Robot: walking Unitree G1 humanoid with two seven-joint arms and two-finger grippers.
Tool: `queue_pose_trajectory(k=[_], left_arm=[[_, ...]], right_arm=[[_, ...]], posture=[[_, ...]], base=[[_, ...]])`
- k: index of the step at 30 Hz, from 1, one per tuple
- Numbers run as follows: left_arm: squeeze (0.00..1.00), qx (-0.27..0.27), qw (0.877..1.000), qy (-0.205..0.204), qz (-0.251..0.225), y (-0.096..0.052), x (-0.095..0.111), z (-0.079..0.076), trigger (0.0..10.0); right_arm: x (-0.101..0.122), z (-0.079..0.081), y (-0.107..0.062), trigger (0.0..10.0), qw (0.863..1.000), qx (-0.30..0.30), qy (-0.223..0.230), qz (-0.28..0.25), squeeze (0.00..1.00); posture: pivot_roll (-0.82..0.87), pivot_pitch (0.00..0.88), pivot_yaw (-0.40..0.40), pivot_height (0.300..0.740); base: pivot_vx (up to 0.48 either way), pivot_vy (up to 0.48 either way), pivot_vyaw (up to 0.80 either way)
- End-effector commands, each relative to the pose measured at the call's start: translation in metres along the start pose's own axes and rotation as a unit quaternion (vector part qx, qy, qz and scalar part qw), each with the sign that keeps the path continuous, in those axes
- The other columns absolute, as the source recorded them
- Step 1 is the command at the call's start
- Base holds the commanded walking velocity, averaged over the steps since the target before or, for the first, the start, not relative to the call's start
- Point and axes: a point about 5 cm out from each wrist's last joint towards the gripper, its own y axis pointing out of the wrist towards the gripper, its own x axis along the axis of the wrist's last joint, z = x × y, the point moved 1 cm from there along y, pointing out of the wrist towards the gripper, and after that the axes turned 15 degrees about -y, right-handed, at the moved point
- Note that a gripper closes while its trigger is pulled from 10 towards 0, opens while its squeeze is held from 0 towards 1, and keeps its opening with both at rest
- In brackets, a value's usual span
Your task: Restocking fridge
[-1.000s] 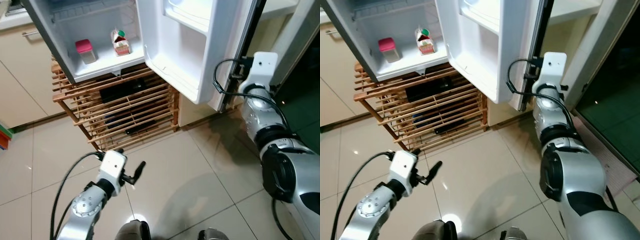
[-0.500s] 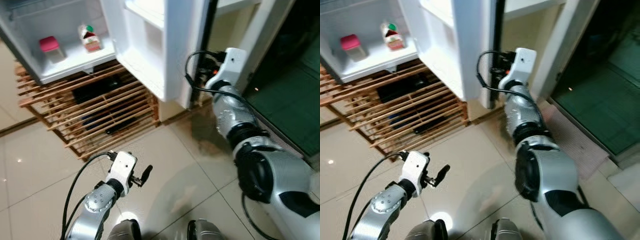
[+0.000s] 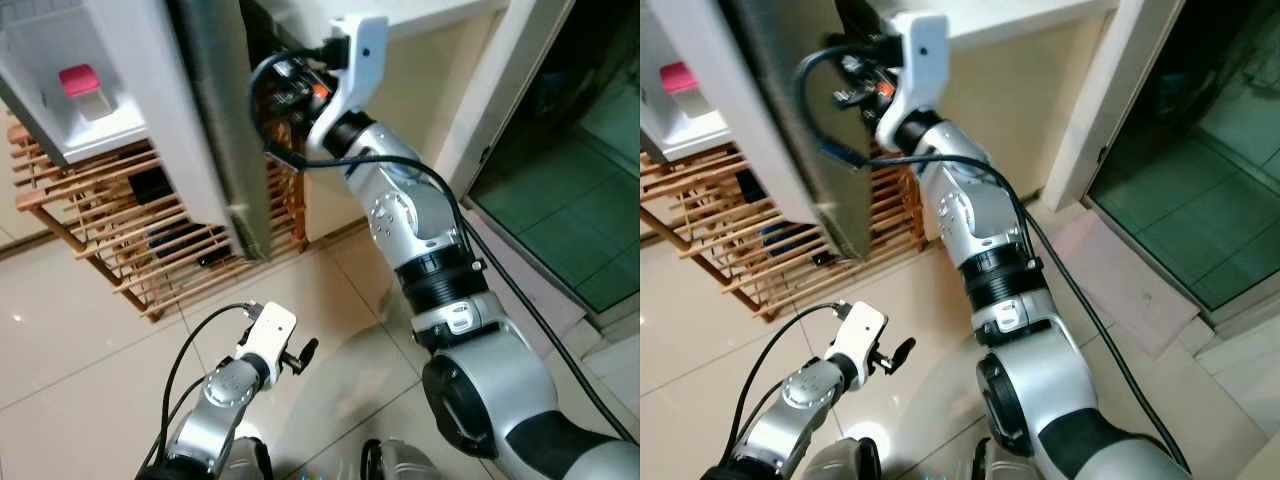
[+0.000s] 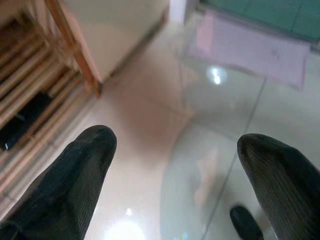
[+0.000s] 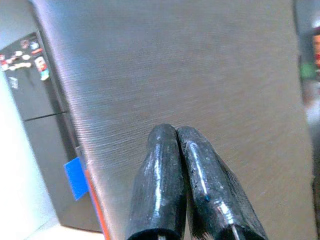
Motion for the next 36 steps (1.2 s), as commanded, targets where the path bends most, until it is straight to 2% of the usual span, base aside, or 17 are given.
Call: queue_pose_trajectory(k=[1, 2, 3, 4, 5, 7, 8, 9, 14, 16, 17, 19, 20, 22, 25, 32, 36], left_arm=[[0.0, 0.005, 1.0, 0.0, -0.002, 0.002, -0.001, 0.0, 10.0], [0.0, 0.005, 1.0, 0.0, -0.002, 0.002, -0.001, 0.0, 10.0], [0.0, 0.01, 1.0, 0.002, -0.009, 0.002, 0.002, 0.001, 10.0], [0.0, 0.036, 0.998, 0.01, -0.041, 0.004, 0.016, 0.01, 10.0], [0.0, 0.036, 0.998, 0.01, -0.041, 0.004, 0.016, 0.01, 10.0], [0.0, 0.089, 0.987, 0.0, -0.132, 0.0, 0.048, 0.027, 10.0], [0.0, 0.089, 0.987, 0.0, -0.132, 0.0, 0.048, 0.027, 10.0], [0.0, 0.108, 0.98, -0.002, -0.167, -0.001, 0.063, 0.034, 10.0], [0.0, 0.13, 0.963, -0.021, -0.235, -0.006, 0.1, 0.043, 10.0], [0.0, 0.152, 0.944, -0.029, -0.293, -0.013, 0.128, 0.046, 10.0], [0.0, 0.152, 0.944, -0.029, -0.293, -0.013, 0.128, 0.046, 10.0], [0.0, 0.169, 0.925, -0.04, -0.337, -0.022, 0.147, 0.049, 10.0], [0.0, 0.169, 0.925, -0.04, -0.337, -0.022, 0.147, 0.049, 10.0], [0.0, 0.201, 0.906, -0.063, -0.366, -0.032, 0.157, 0.052, 10.0], [0.0, 0.204, 0.909, -0.056, -0.358, -0.031, 0.154, 0.051, 10.0], [0.0, 0.205, 0.918, -0.053, -0.334, -0.023, 0.146, 0.05, 10.0], [0.0, 0.195, 0.93, -0.052, -0.307, -0.014, 0.141, 0.041, 10.0]], right_arm=[[-0.041, 0.035, -0.007, 10.0, 0.994, -0.028, 0.107, 0.016, 0.0], [-0.041, 0.035, -0.007, 10.0, 0.994, -0.028, 0.107, 0.016, 0.0], [-0.045, 0.025, -0.013, 10.0, 0.994, -0.051, 0.091, 0.025, 0.0], [-0.055, -0.007, -0.032, 10.0, 0.988, -0.141, 0.019, 0.067, 0.0], [-0.055, -0.007, -0.032, 10.0, 0.988, -0.141, 0.019, 0.067, 0.0], [-0.064, -0.038, -0.064, 10.0, 0.963, -0.22, -0.074, 0.135, 0.0], [-0.064, -0.038, -0.064, 10.0, 0.963, -0.22, -0.074, 0.135, 0.0], [-0.069, -0.05, -0.081, 10.0, 0.949, -0.253, -0.095, 0.16, 0.0], [-0.083, -0.071, -0.124, 10.0, 0.911, -0.318, -0.156, 0.212, 0.0], [-0.092, -0.081, -0.154, 10.0, 0.884, -0.361, -0.181, 0.237, 0.0], [-0.092, -0.081, -0.154, 10.0, 0.884, -0.361, -0.181, 0.237, 0.0], [-0.098, -0.085, -0.175, 10.0, 0.863, -0.392, -0.189, 0.256, 0.0], [-0.098, -0.085, -0.175, 10.0, 0.863, -0.392, -0.189, 0.256, 0.0], [-0.104, -0.087, -0.198, 10.0, 0.847, -0.421, -0.183, 0.27, 0.0], [-0.107, -0.085, -0.2, 10.0, 0.846, -0.417, -0.186, 0.274, 0.0], [-0.106, -0.082, -0.188, 10.0, 0.86, -0.402, -0.186, 0.254, 0.0], [-0.108, -0.08, -0.184, 10.0, 0.861, -0.398, -0.187, 0.255, 0.0]], posture=[[-0.02, 0.078, -0.036, 0.74], [-0.02, 0.078, -0.036, 0.74], [-0.02, 0.073, -0.036, 0.74], [-0.02, 0.057, -0.035, 0.74], [-0.02, 0.057, -0.035, 0.74], [-0.02, 0.04, -0.031, 0.74], [-0.02, 0.04, -0.031, 0.74], [-0.02, 0.023, -0.028, 0.74], [-0.01, 0.0, -0.022, 0.74], [0.0, 0.0, -0.021, 0.74], [0.0, 0.0, -0.021, 0.74], [0.0, 0.0, -0.026, 0.74], [0.0, 0.0, -0.026, 0.74], [0.0, 0.0, -0.025, 0.74], [0.0, 0.0, -0.024, 0.74], [-0.01, 0.0, -0.016, 0.74], [-0.01, 0.0, -0.009, 0.74]], base=[[0.0, 0.0, 0.0], [0.0, 0.0, 0.0], [0.0, 0.0, 0.0], [0.0, 0.0, 0.0], [0.0, 0.0, 0.0], [0.0, 0.0, 0.0], [0.0, 0.0, 0.0], [0.0, 0.0, 0.0], [0.0, 0.0, 0.0], [0.0, 0.0, 0.0], [0.0, 0.0, 0.0], [0.0, 0.0, 0.0], [0.0, 0.0, 0.0], [0.0, 0.0, 0.36], [0.0, 0.264, 0.69], [0.035, 0.42, 0.62], [0.0, 0.332, 0.61]])
